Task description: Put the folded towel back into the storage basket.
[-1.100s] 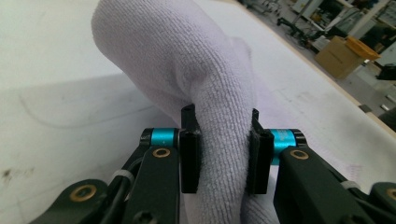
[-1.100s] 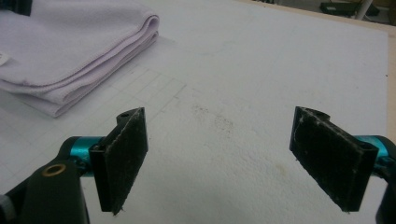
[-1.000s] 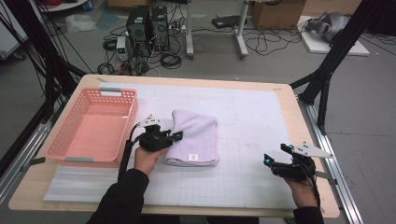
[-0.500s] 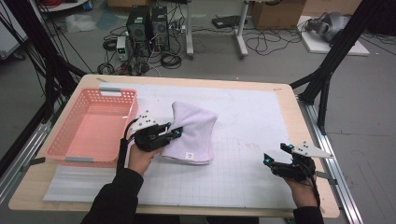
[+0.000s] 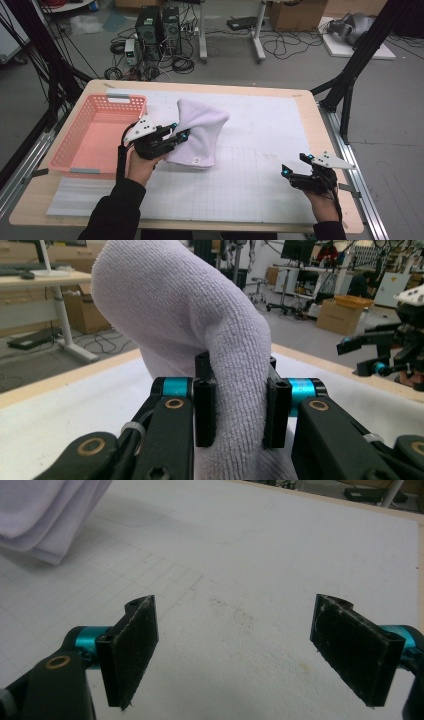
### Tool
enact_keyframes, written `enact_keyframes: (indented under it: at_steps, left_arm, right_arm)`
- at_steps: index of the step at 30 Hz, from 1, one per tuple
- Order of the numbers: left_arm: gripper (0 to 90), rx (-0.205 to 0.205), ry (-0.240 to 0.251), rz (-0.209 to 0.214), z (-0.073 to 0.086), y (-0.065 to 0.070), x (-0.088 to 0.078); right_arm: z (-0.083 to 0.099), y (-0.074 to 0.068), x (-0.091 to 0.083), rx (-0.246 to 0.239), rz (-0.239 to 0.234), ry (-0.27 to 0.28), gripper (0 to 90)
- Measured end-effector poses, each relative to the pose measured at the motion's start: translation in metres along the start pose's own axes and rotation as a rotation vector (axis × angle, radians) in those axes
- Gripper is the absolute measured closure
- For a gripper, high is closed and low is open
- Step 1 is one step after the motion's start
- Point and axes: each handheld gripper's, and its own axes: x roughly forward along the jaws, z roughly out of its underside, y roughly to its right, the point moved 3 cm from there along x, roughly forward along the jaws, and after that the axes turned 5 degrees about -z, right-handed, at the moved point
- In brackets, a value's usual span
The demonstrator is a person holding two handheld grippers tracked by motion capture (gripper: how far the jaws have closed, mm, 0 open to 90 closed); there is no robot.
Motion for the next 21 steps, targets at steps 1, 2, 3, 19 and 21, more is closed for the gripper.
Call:
enact_keyframes:
  at_steps: [1, 2, 3, 19, 21]
  left_arm:
    - [72.8, 0.012, 0.012, -0.003, -0.006, -0.002, -0.004]
    - [72.8, 0.012, 0.012, -0.003, -0.006, -0.002, -0.004]
    - [72.8, 0.016, 0.018, -0.006, -0.009, -0.003, -0.006]
    - [72.7, 0.039, 0.079, -0.049, -0.044, -0.031, -0.046]
    - [72.7, 0.041, 0.084, -0.058, -0.047, -0.036, -0.053]
  right_arm:
    - [0.0, 0.0, 0.0, -0.004, 0.0, 0.001, 18.2]
    - [0.0, 0.0, 0.0, -0.003, 0.0, 0.001, 18.2]
    - [0.0, 0.0, 0.0, -0.003, 0.0, 0.001, 18.2]
    - [0.0, 0.0, 0.001, -0.005, 0.0, -0.002, 18.2]
    - [0.0, 0.0, 0.001, -0.005, 0.0, -0.002, 18.2]
